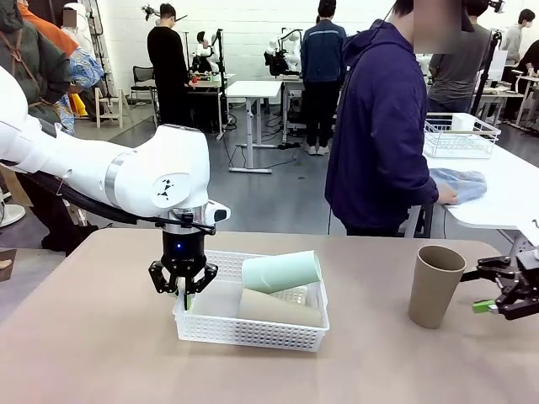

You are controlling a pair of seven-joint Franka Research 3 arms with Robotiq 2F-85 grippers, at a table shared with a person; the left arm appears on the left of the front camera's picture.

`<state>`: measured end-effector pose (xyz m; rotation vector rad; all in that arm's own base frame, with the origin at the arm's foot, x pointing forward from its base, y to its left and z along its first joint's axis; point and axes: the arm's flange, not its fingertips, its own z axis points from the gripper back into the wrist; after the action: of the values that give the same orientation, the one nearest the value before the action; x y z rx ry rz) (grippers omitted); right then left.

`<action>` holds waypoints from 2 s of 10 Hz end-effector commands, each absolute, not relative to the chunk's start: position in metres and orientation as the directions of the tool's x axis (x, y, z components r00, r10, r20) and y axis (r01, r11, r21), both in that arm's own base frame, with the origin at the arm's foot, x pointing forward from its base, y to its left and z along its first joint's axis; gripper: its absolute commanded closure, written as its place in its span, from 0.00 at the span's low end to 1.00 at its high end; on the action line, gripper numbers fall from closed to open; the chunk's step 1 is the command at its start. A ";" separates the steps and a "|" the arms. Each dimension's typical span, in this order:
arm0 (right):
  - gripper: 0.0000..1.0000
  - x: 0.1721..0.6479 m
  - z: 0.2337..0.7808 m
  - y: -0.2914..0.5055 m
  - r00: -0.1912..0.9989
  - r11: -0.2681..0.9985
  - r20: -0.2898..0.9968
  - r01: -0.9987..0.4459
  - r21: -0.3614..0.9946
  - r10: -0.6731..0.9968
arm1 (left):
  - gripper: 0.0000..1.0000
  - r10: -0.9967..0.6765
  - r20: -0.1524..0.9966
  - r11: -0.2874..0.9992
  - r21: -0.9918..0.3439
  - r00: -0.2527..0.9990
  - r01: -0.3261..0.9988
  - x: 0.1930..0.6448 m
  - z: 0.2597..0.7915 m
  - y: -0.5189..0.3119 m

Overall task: Clean and organize the cups into the basket.
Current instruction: Pick up the Reusable plastic cup from the right side of the table and stack it inside the Organizing basket in the center of the table.

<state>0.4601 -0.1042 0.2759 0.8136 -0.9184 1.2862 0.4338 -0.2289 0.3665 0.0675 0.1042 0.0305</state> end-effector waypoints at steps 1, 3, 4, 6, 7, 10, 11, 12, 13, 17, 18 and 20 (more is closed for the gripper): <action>0.00 0.463 0.268 -0.085 0.004 0.104 0.912 -0.994 -0.042 0.410 | 1.00 0.031 -0.095 0.997 0.074 0.995 -0.024 0.434 0.369 -0.229; 0.00 0.465 0.264 -0.067 0.009 0.064 0.919 -0.998 -0.018 0.394 | 1.00 0.031 -0.095 0.997 0.074 0.995 -0.024 0.434 0.369 -0.229; 0.00 0.467 0.265 -0.058 0.008 0.046 0.923 -0.999 -0.010 0.384 | 1.00 0.031 -0.095 0.997 0.074 0.995 -0.024 0.434 0.369 -0.229; 0.00 0.464 0.263 -0.047 0.011 0.009 0.925 -1.000 0.008 0.381 | 1.00 0.031 -0.095 0.997 0.074 0.995 -0.024 0.434 0.369 -0.229; 0.00 0.467 0.261 -0.042 0.019 0.003 0.927 -1.000 0.019 0.376 | 1.00 0.031 -0.095 0.997 0.074 0.995 -0.024 0.434 0.369 -0.229; 0.00 0.466 0.261 -0.024 0.010 -0.024 0.938 -1.000 0.020 0.346 | 1.00 0.031 -0.095 0.997 0.074 0.995 -0.024 0.434 0.369 -0.229; 0.00 0.469 0.261 -0.019 0.018 -0.020 0.945 -0.999 0.026 0.327 | 1.00 0.031 -0.095 0.997 0.074 0.995 -0.024 0.434 0.369 -0.229; 0.00 0.470 0.261 -0.015 0.023 -0.026 0.952 -0.999 0.032 0.307 | 1.00 0.031 -0.095 0.997 0.074 0.995 -0.024 0.434 0.369 -0.229; 0.00 0.470 0.259 -0.012 0.028 -0.030 0.958 -0.999 0.038 0.287 | 1.00 0.031 -0.095 0.997 0.074 0.995 -0.024 0.434 0.369 -0.229; 0.60 0.470 0.254 -0.004 0.018 -0.089 0.969 -0.995 0.042 0.247 | 1.00 0.031 -0.095 0.997 0.074 0.995 -0.024 0.434 0.369 -0.229; 0.60 0.468 0.254 -0.006 0.017 -0.091 0.969 -0.995 0.041 0.247 | 1.00 0.031 -0.095 0.997 0.074 0.995 -0.024 0.434 0.369 -0.229; 0.66 0.466 0.262 -0.009 -0.002 -0.092 0.970 -0.996 0.021 0.242 | 1.00 0.031 -0.095 0.997 0.074 0.995 -0.024 0.434 0.369 -0.229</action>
<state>0.4657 -0.0075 0.2563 1.0969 -0.9338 1.3571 0.4338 -0.2289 0.3665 0.0675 0.1042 0.0305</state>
